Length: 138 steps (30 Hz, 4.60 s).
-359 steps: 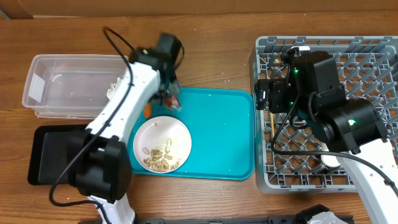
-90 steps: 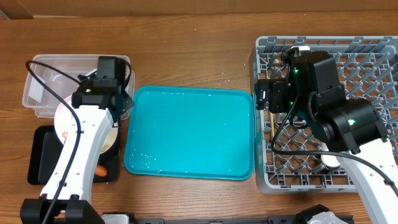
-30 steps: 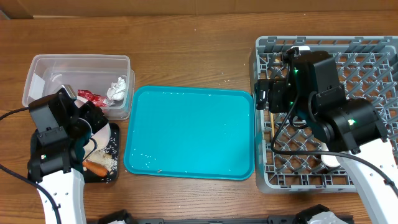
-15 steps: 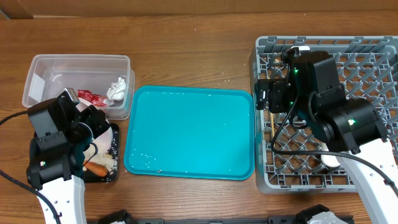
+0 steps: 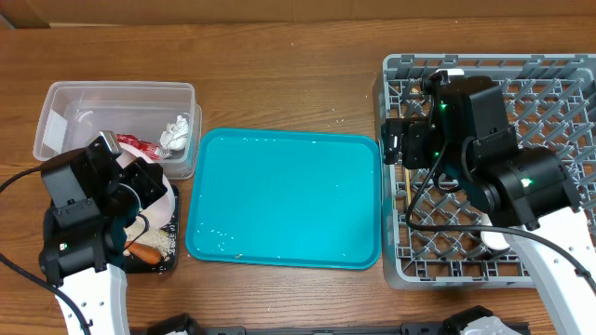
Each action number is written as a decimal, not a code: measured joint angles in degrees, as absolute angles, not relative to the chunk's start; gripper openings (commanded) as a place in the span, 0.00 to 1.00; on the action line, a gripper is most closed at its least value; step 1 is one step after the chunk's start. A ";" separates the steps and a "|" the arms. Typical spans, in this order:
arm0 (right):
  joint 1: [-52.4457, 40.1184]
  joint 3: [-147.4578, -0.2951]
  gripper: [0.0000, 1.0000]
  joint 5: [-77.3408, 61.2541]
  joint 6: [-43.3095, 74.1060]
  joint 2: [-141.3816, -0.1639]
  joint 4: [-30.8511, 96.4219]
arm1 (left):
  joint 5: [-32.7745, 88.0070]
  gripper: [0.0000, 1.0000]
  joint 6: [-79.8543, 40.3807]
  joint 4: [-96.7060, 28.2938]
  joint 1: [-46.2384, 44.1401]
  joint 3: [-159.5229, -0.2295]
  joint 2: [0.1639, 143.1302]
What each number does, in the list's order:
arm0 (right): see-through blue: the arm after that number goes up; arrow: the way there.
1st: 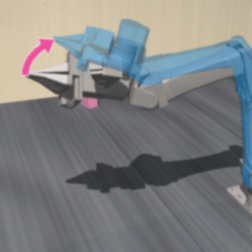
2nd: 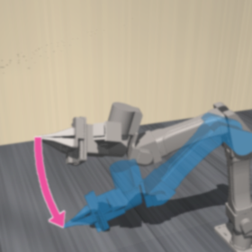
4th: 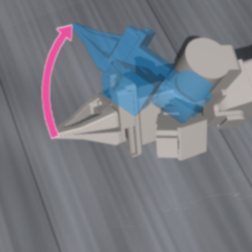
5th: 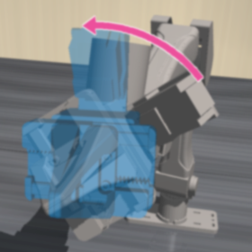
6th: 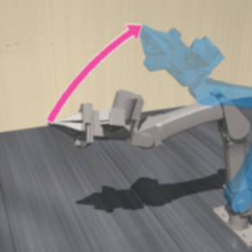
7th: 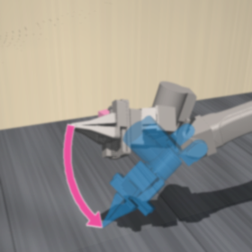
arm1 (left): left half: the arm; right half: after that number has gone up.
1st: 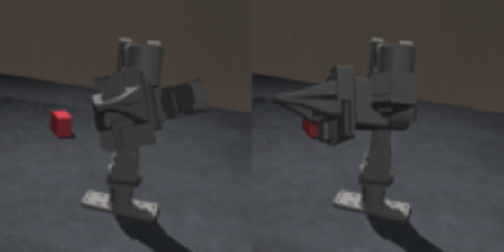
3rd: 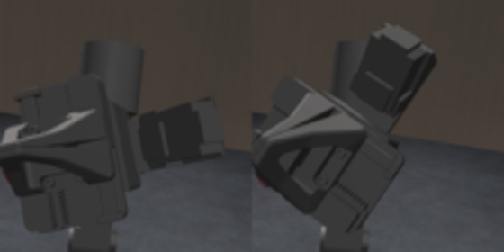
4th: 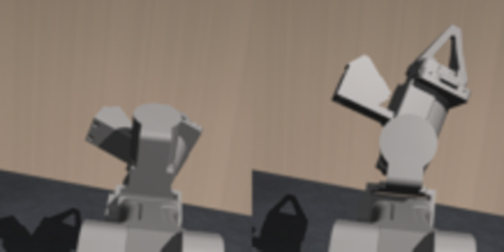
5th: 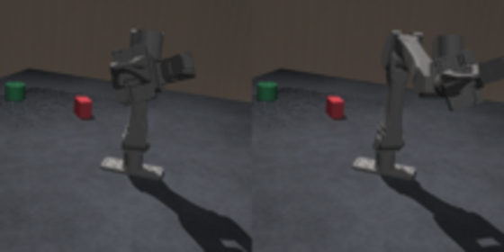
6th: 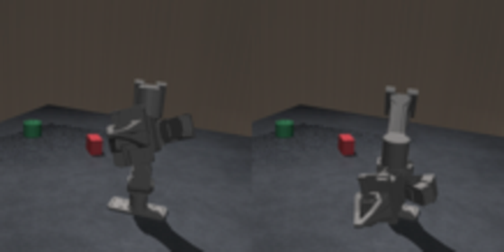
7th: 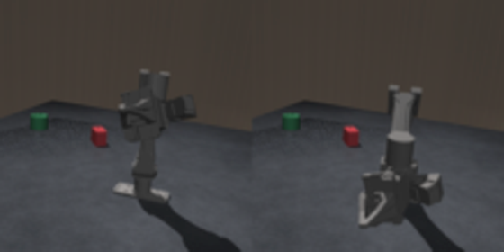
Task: Sort waste into correct bins and load items into the dishwasher
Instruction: 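Tilt the white plate to scrape food scraps onto the black tray, then swing the empty plate right toward the dish rack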
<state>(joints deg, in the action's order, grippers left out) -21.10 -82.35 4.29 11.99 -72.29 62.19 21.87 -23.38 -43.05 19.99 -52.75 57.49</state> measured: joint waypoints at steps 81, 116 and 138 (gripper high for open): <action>-21.10 -82.35 1.00 4.27 12.01 -72.29 62.19 | 39.16 0.04 -20.99 -47.11 23.38 -52.86 59.42; -21.10 -82.35 1.00 4.25 12.01 -72.29 62.17 | 43.86 0.04 -20.82 -53.69 24.75 -53.21 58.81; -21.10 -82.35 1.00 4.32 12.01 -72.29 62.17 | 56.07 0.04 -29.74 -16.08 4.45 -59.09 60.69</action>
<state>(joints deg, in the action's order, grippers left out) -21.10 -82.35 4.32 12.01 -72.29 62.17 56.07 -29.74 -16.08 4.45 -59.09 60.69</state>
